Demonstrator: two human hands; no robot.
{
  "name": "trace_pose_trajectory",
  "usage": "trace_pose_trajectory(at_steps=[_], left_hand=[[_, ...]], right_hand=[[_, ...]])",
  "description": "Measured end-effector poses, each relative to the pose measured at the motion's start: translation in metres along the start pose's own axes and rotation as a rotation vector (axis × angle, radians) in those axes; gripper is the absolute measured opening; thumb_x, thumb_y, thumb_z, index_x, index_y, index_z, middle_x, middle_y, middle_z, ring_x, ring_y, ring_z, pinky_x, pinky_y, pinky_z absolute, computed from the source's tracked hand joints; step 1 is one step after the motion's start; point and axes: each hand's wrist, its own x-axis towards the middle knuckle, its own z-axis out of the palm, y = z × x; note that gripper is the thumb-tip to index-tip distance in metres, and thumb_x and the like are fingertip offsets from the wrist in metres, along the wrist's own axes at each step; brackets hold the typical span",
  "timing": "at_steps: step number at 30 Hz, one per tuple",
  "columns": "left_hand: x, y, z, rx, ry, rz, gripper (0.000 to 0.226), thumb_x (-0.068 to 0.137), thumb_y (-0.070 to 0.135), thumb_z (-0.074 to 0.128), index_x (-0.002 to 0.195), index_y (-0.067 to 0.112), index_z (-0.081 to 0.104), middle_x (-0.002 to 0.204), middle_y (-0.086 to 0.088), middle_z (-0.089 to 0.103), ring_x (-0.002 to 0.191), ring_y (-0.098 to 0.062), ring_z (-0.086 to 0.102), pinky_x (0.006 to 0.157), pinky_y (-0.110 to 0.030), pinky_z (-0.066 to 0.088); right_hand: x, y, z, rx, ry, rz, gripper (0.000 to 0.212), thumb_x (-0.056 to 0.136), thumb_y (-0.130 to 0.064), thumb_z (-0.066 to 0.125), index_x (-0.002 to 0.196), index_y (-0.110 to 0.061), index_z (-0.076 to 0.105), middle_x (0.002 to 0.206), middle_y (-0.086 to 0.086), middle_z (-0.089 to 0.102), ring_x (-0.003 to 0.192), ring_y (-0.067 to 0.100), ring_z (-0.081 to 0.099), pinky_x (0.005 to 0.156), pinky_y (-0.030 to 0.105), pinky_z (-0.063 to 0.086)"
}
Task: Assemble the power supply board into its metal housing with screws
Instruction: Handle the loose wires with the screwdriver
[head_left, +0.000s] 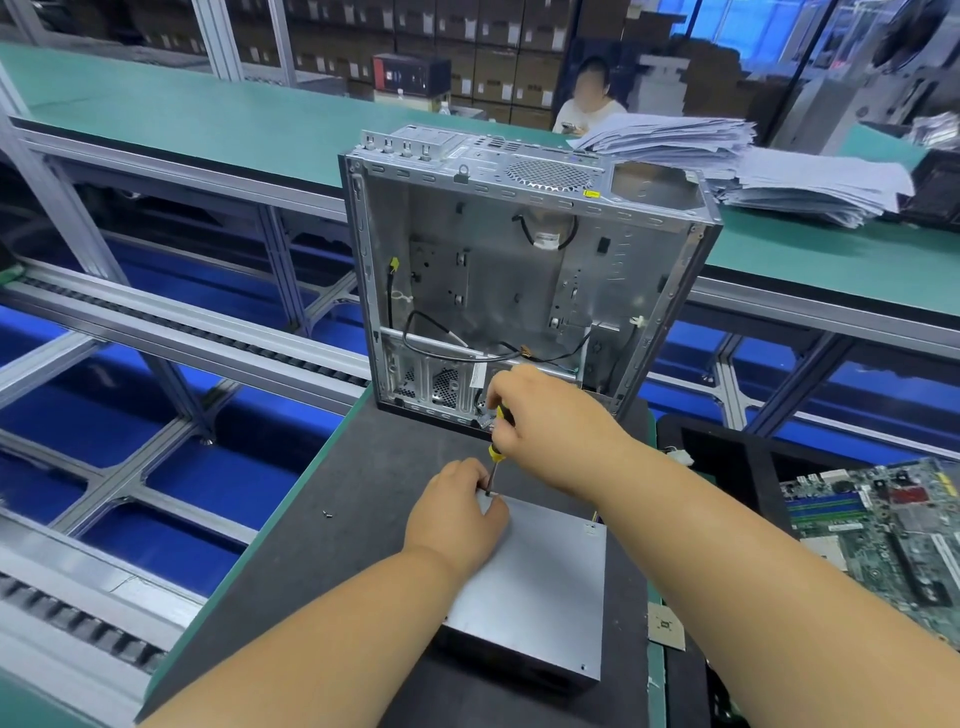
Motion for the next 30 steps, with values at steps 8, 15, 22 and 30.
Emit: trace_pose_trajectory(at_steps=[8,15,22,30], left_hand=[[0.0003,-0.0007,0.0005,-0.024,-0.004,-0.005,0.012,0.084,0.032,0.058,0.088,0.023,0.051,0.093,0.010,0.052,0.088,-0.015,0.051,0.070,-0.036,0.049],[0.0004,-0.0007,0.0005,-0.011,-0.006,-0.006,0.012,0.086,0.031,0.057,0.088,0.022,0.050,0.093,0.009,0.051,0.087,-0.016,0.051,0.071,-0.036,0.048],[0.0001,-0.0010,-0.0004,-0.016,-0.016,-0.009,0.012,0.084,0.034,0.056,0.086,0.025,0.049,0.093,0.010,0.051,0.086,-0.014,0.051,0.067,-0.036,0.048],[0.0003,0.0006,-0.0009,-0.004,-0.006,-0.005,0.014,0.086,0.030,0.058,0.086,0.019,0.049,0.092,0.006,0.051,0.085,-0.017,0.051,0.070,-0.038,0.048]], right_hand=[[-0.0016,0.0052,0.0064,-0.137,0.057,0.047,0.032,0.098,-0.053,0.045,0.085,-0.025,0.046,0.071,-0.007,0.046,0.074,0.021,0.049,0.051,0.029,0.027],[-0.0016,0.0041,0.0031,0.044,0.008,-0.005,0.014,0.095,-0.025,0.048,0.105,-0.019,0.054,0.104,0.000,0.056,0.087,0.024,0.054,0.070,0.037,0.046],[0.0016,0.0074,0.0046,-0.074,0.021,0.028,0.029,0.096,-0.051,0.051,0.090,-0.023,0.045,0.076,-0.006,0.053,0.077,0.022,0.050,0.053,0.030,0.030],[-0.0019,0.0030,0.0071,0.132,0.007,-0.004,0.019,0.097,-0.028,0.053,0.114,-0.021,0.053,0.104,-0.003,0.055,0.093,0.023,0.056,0.078,0.038,0.048]])
